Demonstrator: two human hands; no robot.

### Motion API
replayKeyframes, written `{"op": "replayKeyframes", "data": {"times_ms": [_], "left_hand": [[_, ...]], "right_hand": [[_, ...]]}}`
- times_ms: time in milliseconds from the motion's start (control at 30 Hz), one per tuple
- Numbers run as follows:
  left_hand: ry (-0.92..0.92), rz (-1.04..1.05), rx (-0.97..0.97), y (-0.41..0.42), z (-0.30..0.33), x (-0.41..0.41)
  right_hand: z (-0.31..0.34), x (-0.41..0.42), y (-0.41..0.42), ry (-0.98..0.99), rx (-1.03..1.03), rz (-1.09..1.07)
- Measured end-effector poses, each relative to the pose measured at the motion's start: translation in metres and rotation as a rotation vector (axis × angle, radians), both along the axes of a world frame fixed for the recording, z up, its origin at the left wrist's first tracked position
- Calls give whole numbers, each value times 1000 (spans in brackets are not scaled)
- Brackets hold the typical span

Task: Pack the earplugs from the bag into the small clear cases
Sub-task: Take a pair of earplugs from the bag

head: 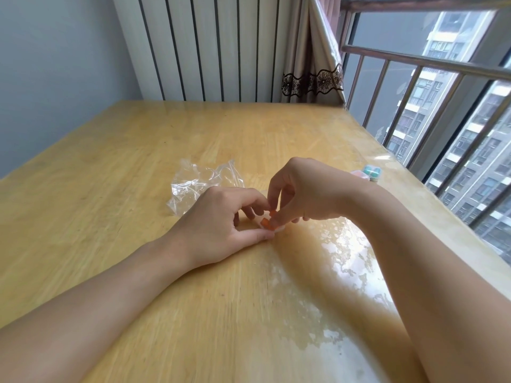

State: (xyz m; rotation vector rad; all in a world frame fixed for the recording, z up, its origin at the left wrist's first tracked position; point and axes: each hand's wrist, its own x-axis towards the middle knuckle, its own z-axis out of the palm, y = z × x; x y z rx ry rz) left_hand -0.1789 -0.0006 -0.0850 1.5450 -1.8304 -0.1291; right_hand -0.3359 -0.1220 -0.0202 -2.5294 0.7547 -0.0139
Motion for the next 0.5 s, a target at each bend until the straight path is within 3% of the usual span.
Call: {"op": "replayKeyframes", "data": {"times_ms": [500], "left_hand": [[32,64,1,0,-1,-3]], "right_hand": [[-4,0,-5,-46,170,-7]]}}
